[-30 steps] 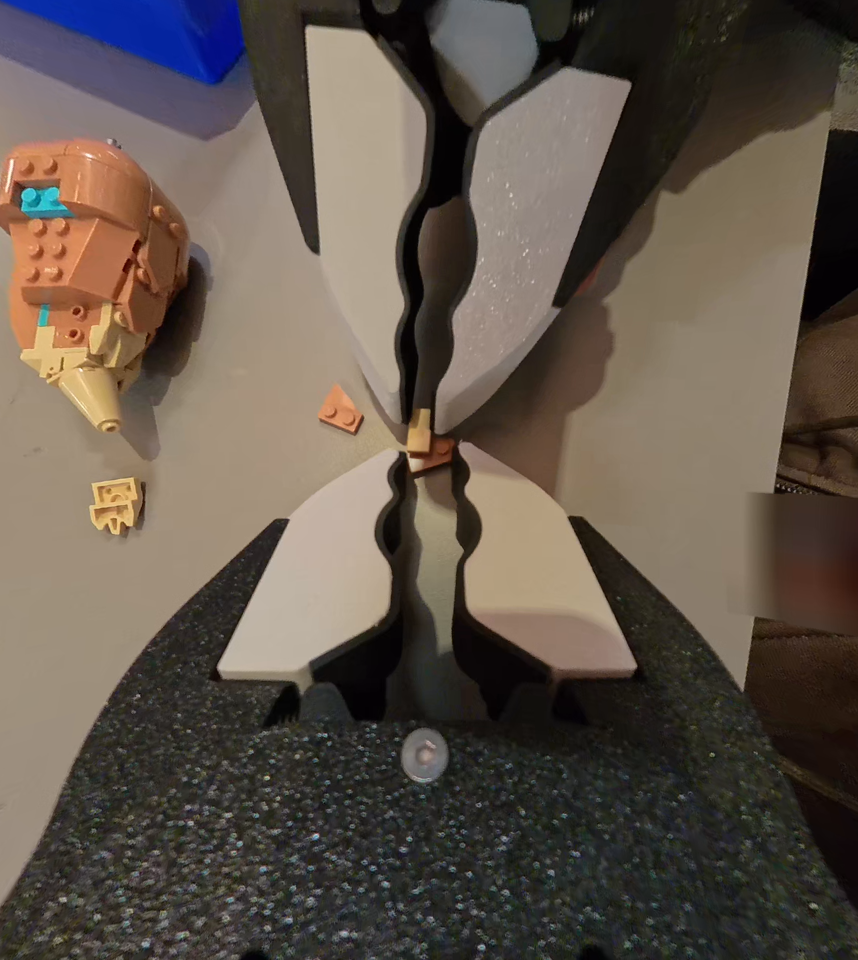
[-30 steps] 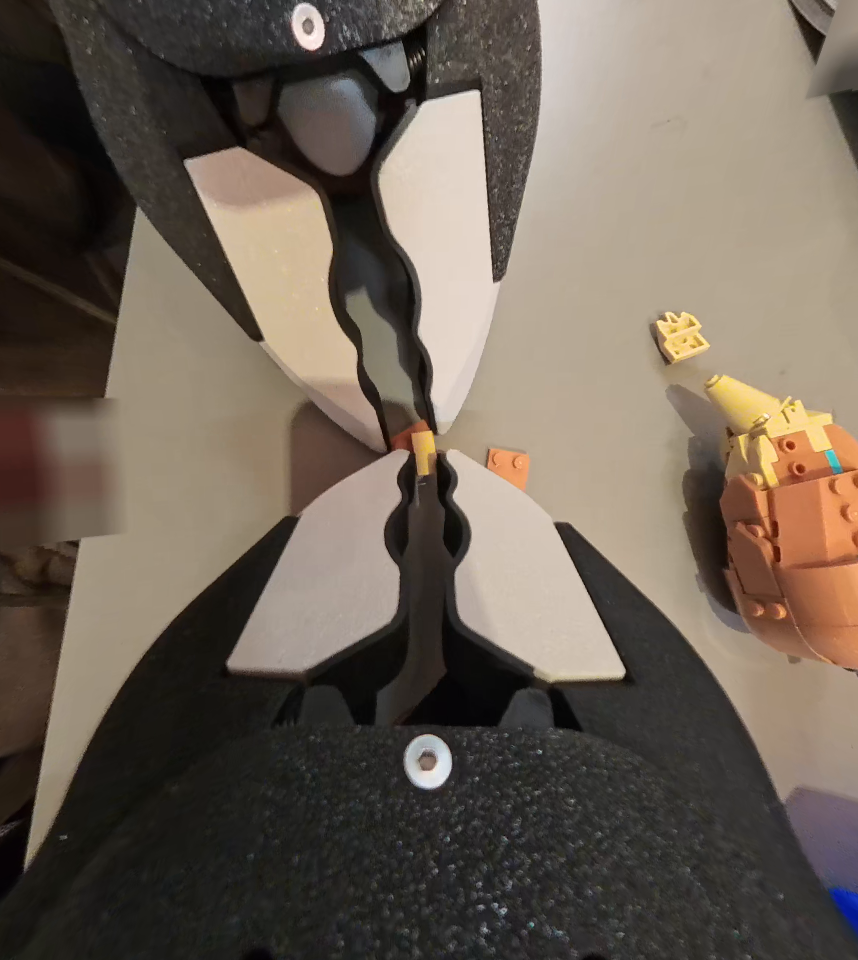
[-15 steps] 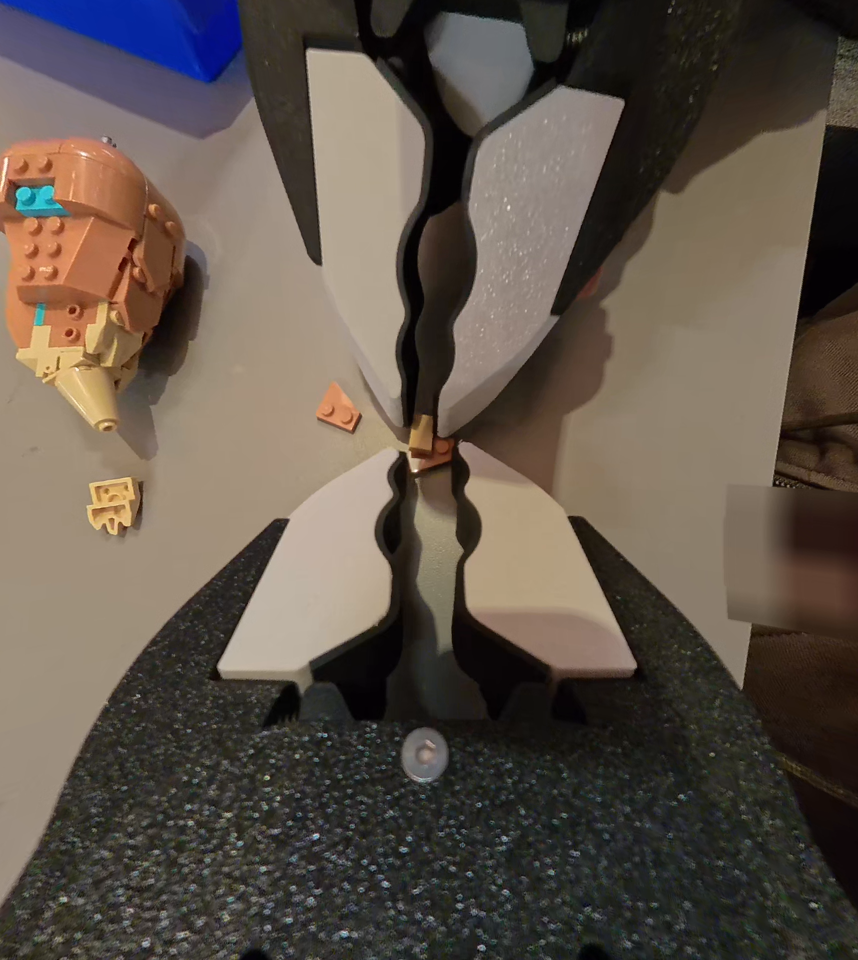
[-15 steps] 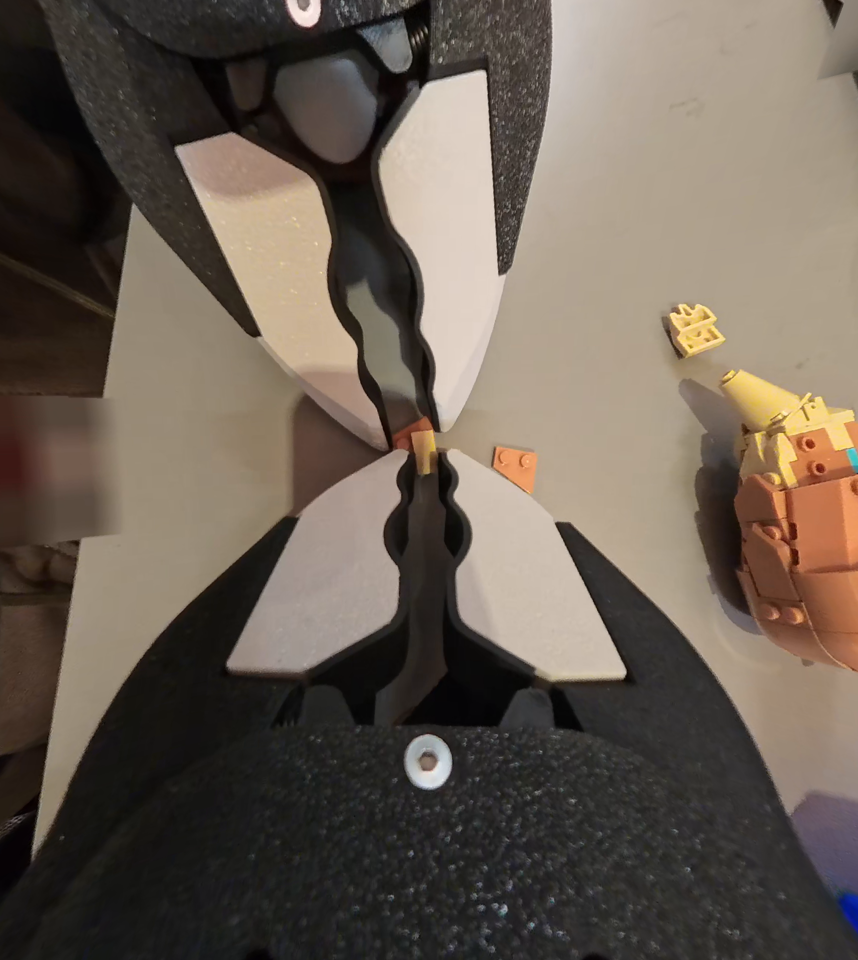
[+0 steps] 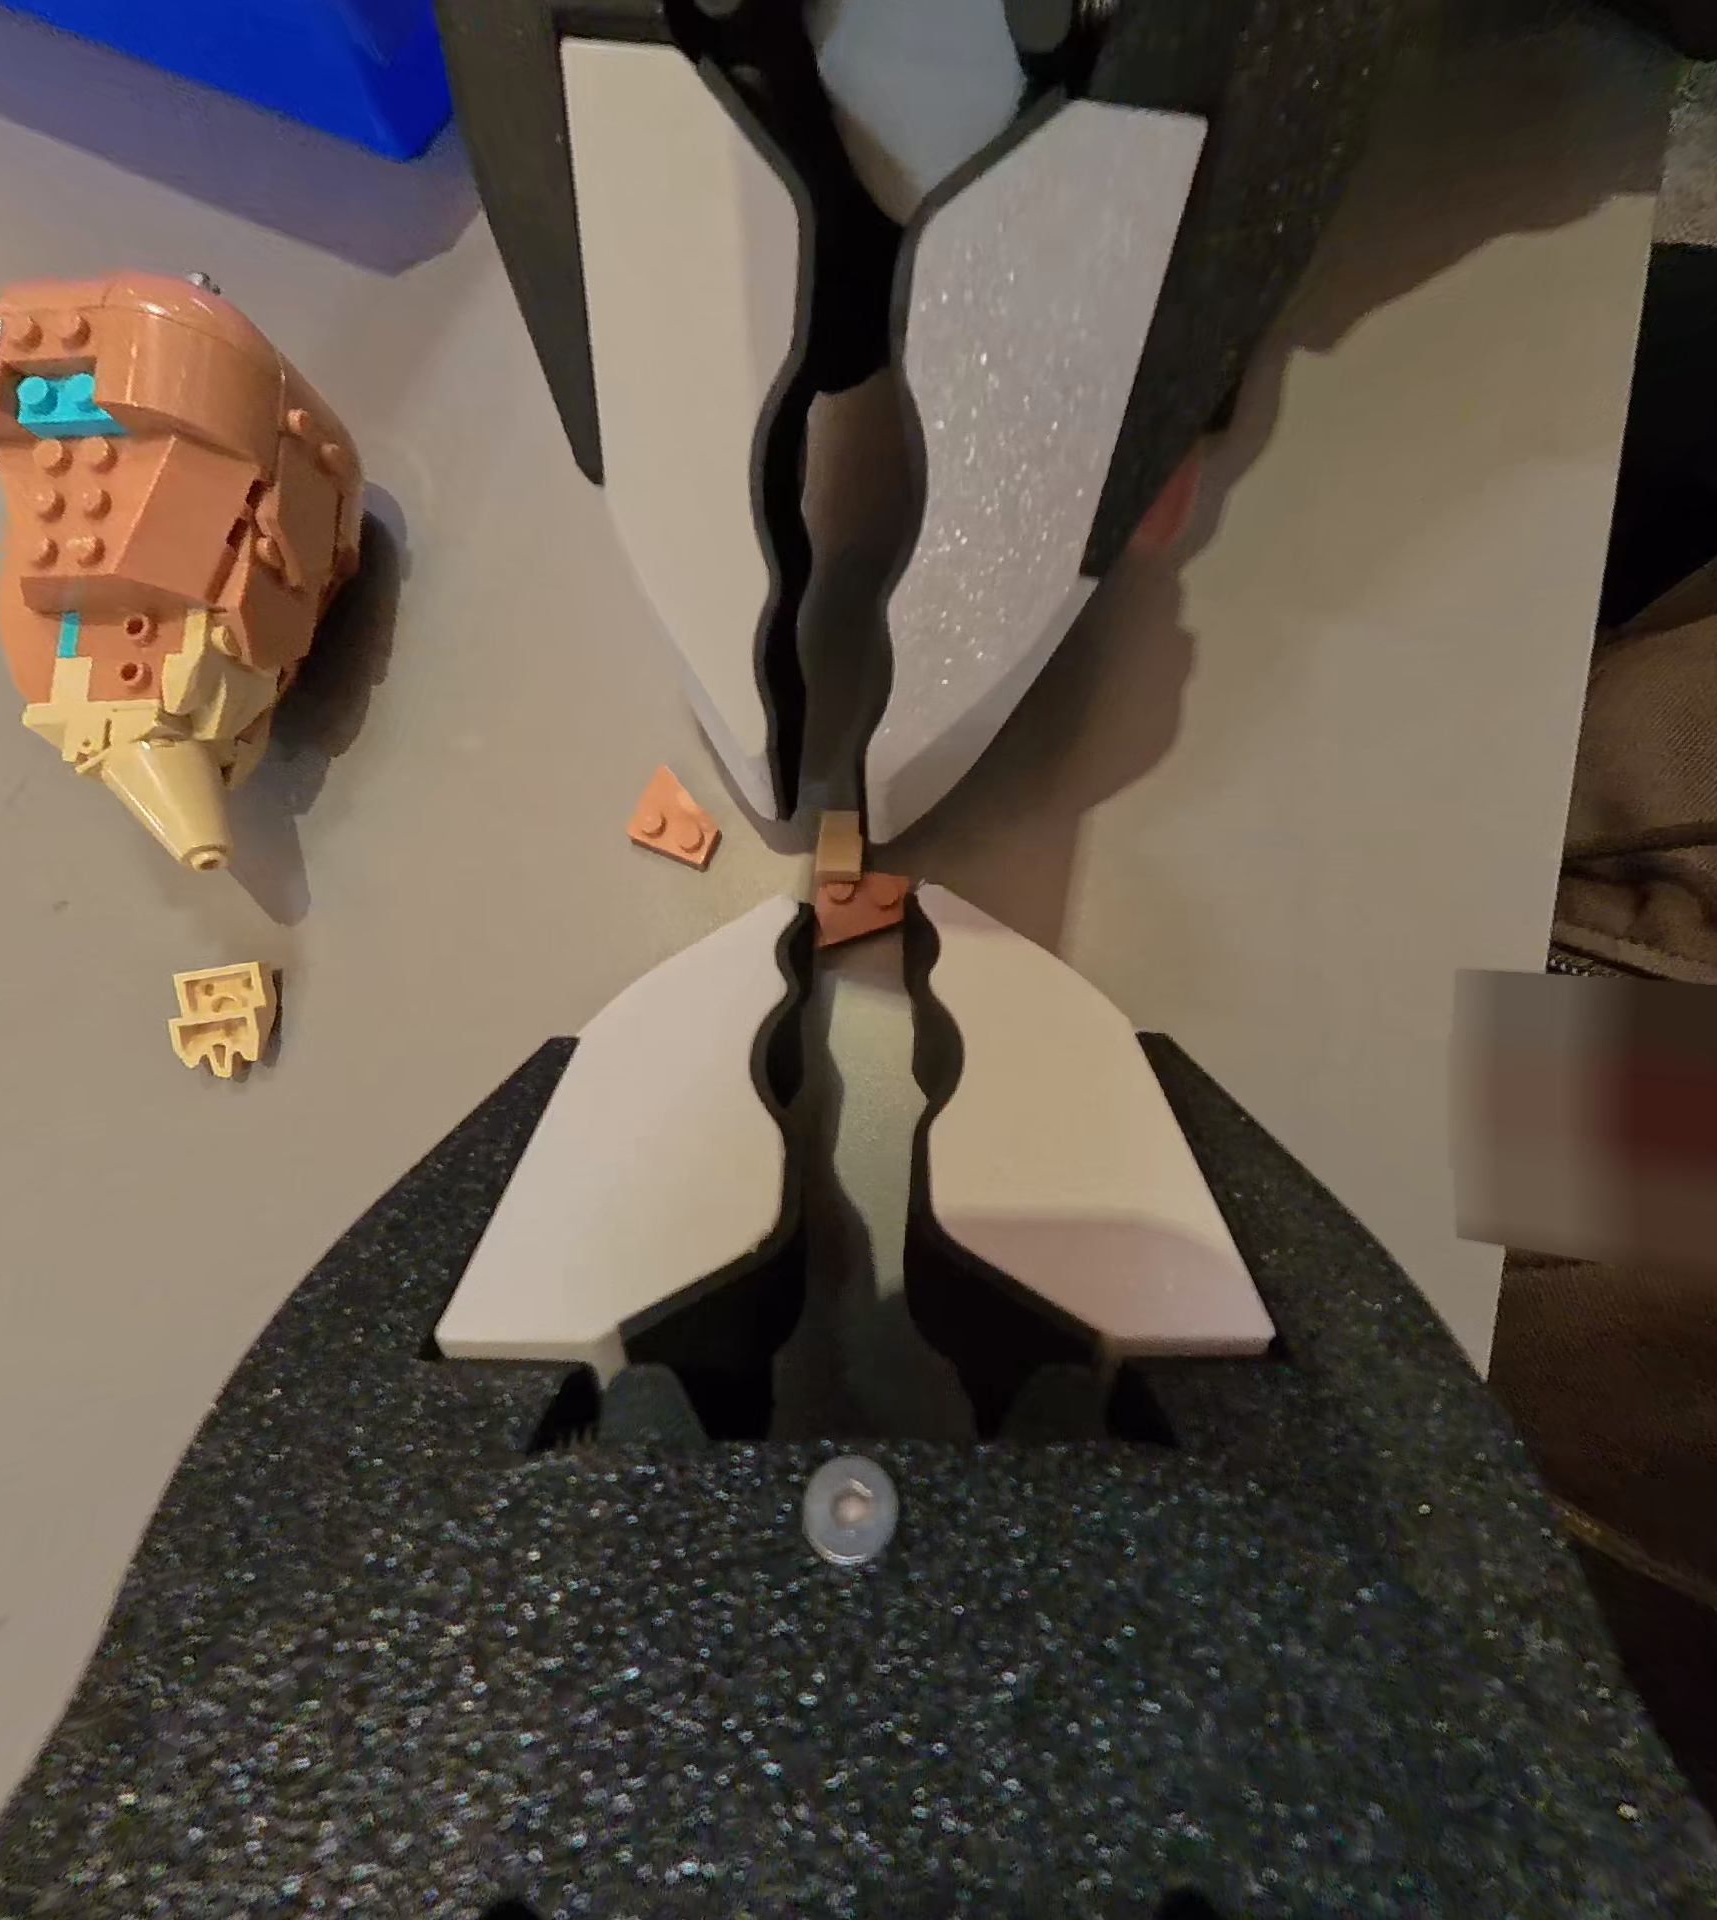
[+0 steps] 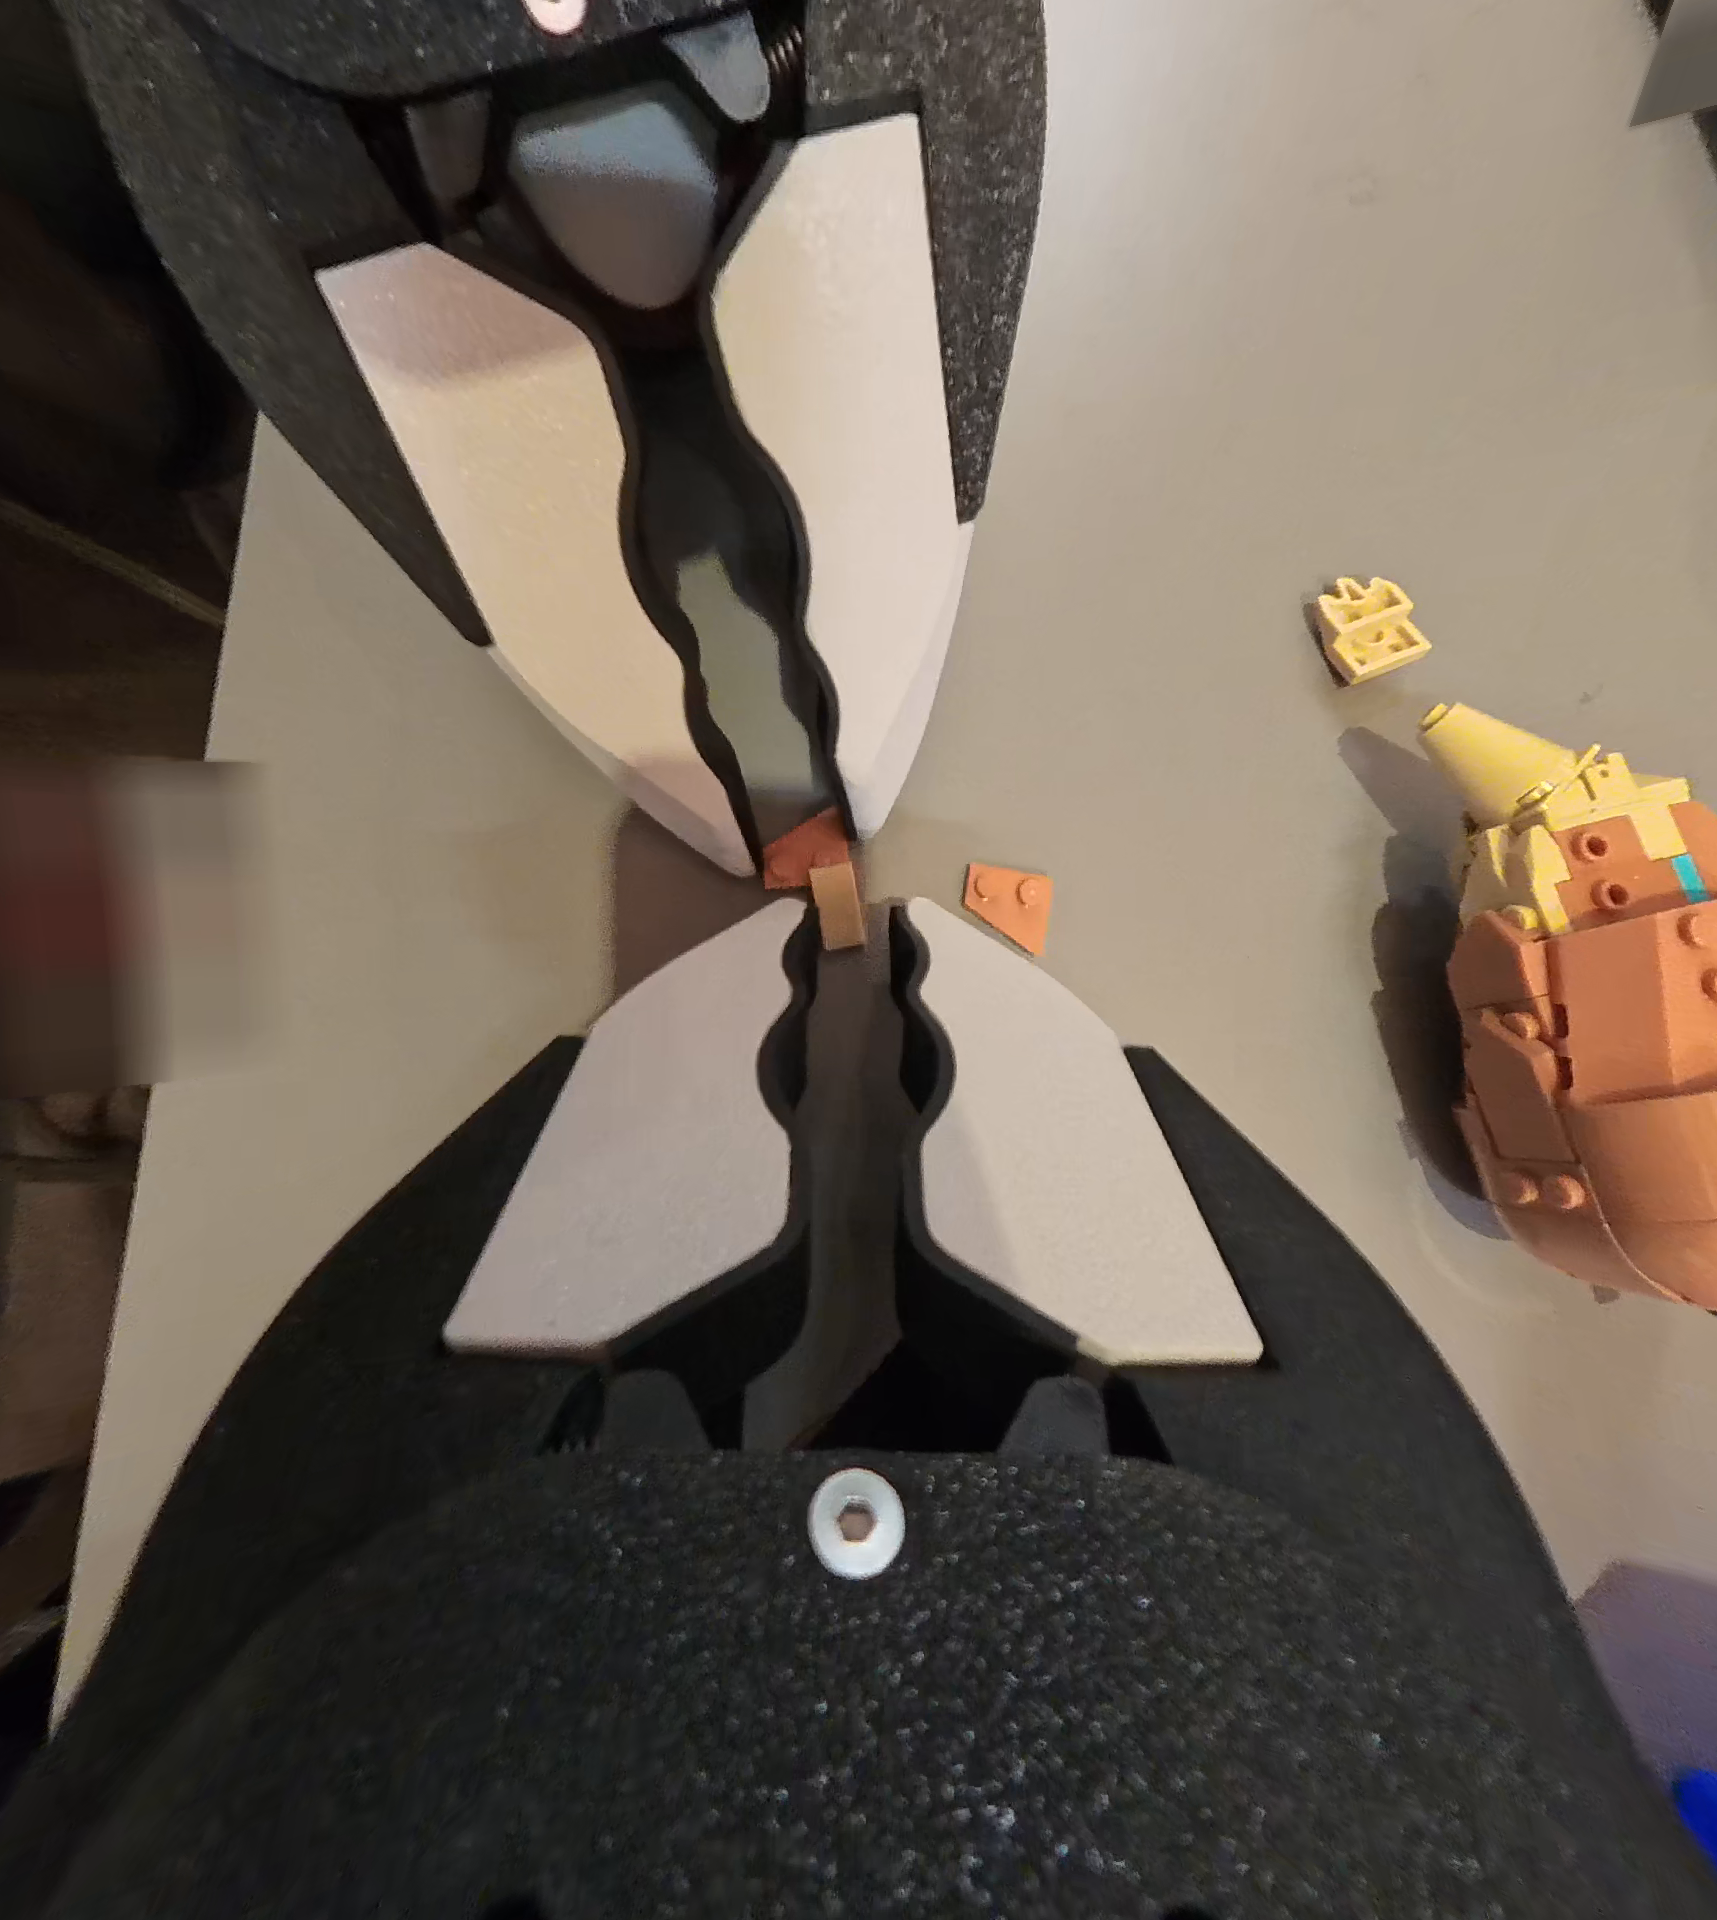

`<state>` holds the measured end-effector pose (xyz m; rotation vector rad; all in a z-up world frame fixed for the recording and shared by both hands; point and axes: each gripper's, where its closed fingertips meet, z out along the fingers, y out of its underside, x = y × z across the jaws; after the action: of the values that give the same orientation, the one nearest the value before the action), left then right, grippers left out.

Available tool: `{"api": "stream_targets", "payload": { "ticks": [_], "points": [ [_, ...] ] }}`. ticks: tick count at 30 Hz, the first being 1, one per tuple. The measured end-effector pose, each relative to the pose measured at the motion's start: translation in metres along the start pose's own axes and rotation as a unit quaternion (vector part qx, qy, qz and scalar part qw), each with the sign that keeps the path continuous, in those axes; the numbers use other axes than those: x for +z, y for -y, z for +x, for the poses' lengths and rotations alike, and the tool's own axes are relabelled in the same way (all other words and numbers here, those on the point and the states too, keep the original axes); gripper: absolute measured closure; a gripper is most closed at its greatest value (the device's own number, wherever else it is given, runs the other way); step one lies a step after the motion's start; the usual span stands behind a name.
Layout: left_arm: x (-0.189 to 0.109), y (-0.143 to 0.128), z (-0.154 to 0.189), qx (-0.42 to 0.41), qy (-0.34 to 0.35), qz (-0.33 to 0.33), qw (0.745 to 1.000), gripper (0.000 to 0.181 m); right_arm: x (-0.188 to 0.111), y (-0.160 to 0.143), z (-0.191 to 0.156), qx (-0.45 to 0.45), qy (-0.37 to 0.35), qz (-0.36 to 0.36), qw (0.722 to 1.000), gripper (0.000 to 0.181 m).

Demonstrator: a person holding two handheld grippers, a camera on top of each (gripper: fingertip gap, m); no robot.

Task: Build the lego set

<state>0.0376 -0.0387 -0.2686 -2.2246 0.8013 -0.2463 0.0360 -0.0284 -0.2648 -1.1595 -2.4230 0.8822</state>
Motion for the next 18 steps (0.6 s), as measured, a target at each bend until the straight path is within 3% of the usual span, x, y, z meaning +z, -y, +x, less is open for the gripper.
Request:
{"api": "stream_targets", "payload": {
  "ticks": [18],
  "points": [
    [0.0004, 0.0032, 0.0005, 0.018, 0.001, 0.001, 1.0, 0.165, 0.0037, 0.002, -0.0039, 0.004, 0.032, -0.005, 0.999, 0.172]
  ]
}}
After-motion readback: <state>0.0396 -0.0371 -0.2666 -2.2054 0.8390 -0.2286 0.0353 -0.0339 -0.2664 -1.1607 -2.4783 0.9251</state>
